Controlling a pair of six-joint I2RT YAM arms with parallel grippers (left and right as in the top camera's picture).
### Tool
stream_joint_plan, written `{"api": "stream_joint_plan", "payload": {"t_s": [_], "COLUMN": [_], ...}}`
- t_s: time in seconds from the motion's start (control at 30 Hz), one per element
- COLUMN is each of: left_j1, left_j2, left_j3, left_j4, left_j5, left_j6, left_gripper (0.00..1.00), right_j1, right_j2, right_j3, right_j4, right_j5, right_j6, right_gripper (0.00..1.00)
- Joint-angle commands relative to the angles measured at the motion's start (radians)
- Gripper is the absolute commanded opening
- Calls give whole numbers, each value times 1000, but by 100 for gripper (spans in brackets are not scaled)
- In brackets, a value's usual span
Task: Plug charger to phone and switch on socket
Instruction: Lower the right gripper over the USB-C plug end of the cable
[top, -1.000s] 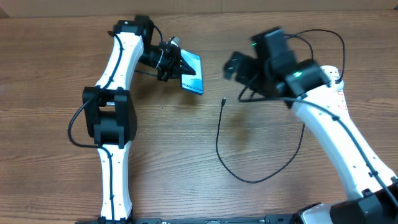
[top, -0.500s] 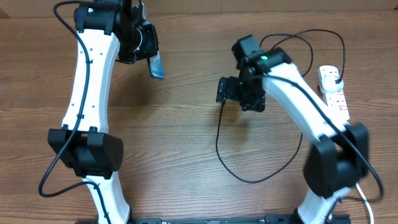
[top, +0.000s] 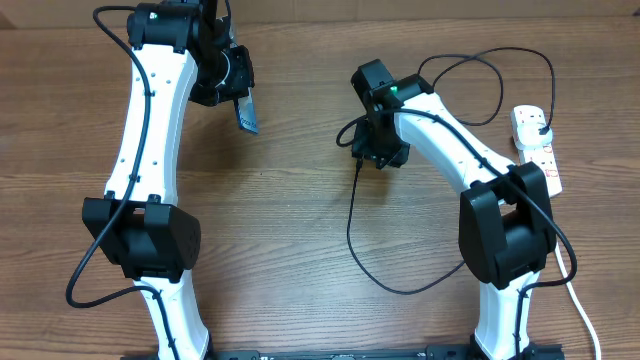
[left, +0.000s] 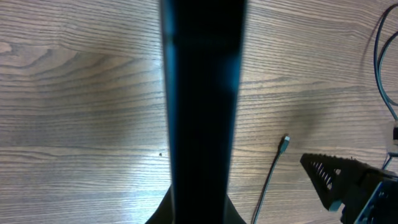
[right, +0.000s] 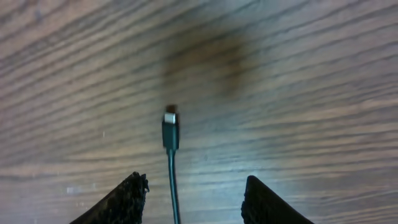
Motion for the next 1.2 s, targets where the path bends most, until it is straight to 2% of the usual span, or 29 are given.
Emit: {"api": "stream_joint_plan", "payload": {"t_s": [0.0, 0.43, 0.7, 0.9, 1.17], "left_j1": [-8, -8, -8, -8, -8], "left_j2": [-6, -6, -6, -6, -6], "left_j3": [9, 9, 9, 9, 9], "left_j4": [4, 3, 7, 8, 13], "left_j5": [0, 3, 3, 3, 3], "left_j6": [-14, -14, -14, -14, -14], "left_gripper": [4, 4, 4, 4, 4], "right_j1": [19, 60, 27, -5, 25], "right_j2": [-1, 3, 55, 61, 87], "right_j3": [8, -47, -36, -32, -34], "right_j4": [9, 71, 51, 59, 68], "right_j5": [58, 71, -56, -50, -26], "right_j6": [35, 2, -75, -95, -97], "right_gripper": [50, 55, 56, 56, 50]}}
